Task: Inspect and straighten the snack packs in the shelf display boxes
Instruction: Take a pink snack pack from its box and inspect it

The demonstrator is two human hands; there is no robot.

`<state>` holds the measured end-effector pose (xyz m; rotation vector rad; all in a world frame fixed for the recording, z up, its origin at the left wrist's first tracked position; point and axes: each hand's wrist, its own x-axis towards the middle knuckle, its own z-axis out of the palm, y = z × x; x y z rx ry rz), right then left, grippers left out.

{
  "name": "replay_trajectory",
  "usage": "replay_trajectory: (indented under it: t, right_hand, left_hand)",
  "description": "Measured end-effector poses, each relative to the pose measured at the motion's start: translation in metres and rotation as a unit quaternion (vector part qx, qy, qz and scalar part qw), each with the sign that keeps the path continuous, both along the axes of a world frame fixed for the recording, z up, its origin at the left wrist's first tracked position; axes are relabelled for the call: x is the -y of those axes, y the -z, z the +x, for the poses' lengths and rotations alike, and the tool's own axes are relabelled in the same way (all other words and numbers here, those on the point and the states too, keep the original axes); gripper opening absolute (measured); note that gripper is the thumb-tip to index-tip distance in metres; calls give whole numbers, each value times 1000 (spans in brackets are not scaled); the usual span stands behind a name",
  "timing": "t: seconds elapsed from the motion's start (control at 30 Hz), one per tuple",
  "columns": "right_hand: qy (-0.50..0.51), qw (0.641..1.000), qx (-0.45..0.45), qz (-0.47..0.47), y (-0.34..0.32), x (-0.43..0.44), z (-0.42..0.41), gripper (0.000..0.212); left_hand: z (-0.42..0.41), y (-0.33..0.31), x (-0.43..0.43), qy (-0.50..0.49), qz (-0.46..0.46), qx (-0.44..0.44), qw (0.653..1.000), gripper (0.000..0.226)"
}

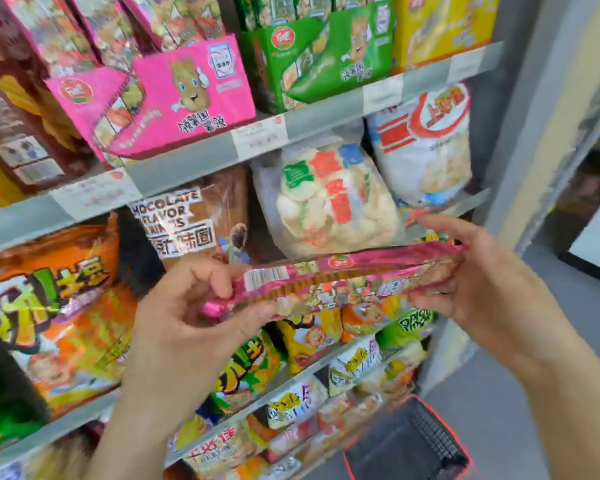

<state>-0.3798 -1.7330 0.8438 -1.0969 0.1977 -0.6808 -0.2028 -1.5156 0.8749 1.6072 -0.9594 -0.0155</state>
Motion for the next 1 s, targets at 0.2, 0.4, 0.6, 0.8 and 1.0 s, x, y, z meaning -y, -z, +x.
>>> replay_trajectory:
  t: [0.2,0.4,0.6,0.8,1.0]
  right_hand:
    - [44,978,-204,-26,31,13,-44,53]
    - [34,962,-264,-52,73,39,-89,40]
    - [-7,941,-339,10,136,74,-131,33]
    - [24,898,-439,21,246,82,-146,18]
    - [34,865,-499,44,421,71,-144,13]
  left_hand:
    - [-30,36,30,79,-26,-60,995,35]
    - [-75,90,60,102,24,-165,981,51]
    - [-127,167,76,92,244,-61,964,77]
    - [-153,281,91,102,391,-1,915,29]
    - [-148,450,85,116,503,-79,853,22]
